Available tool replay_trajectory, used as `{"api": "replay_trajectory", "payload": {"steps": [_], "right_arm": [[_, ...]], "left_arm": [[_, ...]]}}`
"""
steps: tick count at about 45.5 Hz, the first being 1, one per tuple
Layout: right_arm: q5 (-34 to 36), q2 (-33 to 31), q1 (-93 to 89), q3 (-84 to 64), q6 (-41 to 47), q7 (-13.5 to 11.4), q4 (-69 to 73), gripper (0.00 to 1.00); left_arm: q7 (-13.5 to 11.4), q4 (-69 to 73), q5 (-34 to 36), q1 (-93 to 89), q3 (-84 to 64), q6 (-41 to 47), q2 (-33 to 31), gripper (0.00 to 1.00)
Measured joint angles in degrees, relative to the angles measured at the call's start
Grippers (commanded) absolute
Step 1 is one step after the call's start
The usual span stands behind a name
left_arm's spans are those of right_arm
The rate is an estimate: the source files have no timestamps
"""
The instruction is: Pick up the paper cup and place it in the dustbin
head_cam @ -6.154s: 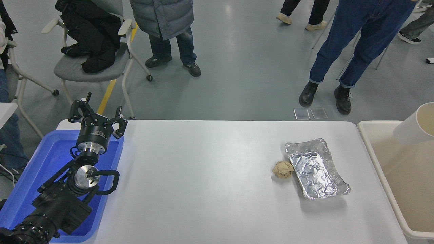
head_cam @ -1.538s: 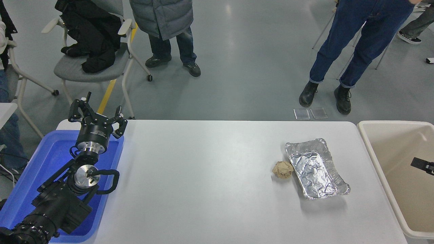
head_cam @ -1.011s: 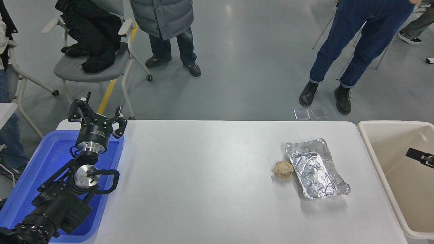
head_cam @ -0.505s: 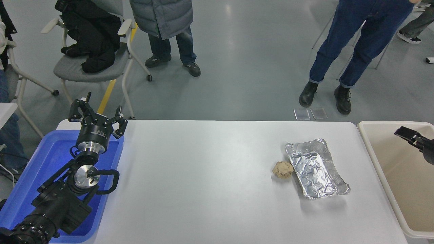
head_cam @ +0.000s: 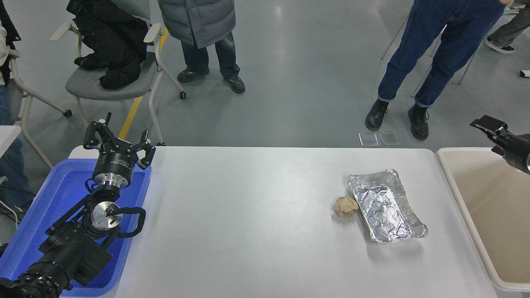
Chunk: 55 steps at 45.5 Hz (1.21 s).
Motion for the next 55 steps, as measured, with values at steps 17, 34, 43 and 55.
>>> {"api": "replay_trajectory", "payload": {"steps": [17, 34, 43, 55], "right_arm": [[6.40, -0.97, 3.43, 3.94, 0.06, 0.13, 9.05, 1.00], [7.56, -3.66, 6.07, 7.87, 0.08, -0.25, 22.07, 1.00], [6.95, -5.89, 10.21, 4.64, 0.86, -1.16, 30.65, 1.00], [-1.80, -7.89, 20.81, -9.39, 2.30, -1.55, 40.04, 1.00]], "left_arm": [[0.00, 0.00, 0.00, -0.04, 0.01, 0.00, 0.00, 0.99], [-0.01, 0.00, 0.00, -0.05, 0.01, 0.00, 0.00, 0.99], [-0.01, 0.00, 0.00, -0.05, 0.01, 0.00, 0.00, 0.99], [-0.01, 0.00, 0.00, -0.07, 0.01, 0.00, 0.00, 0.99]]}}
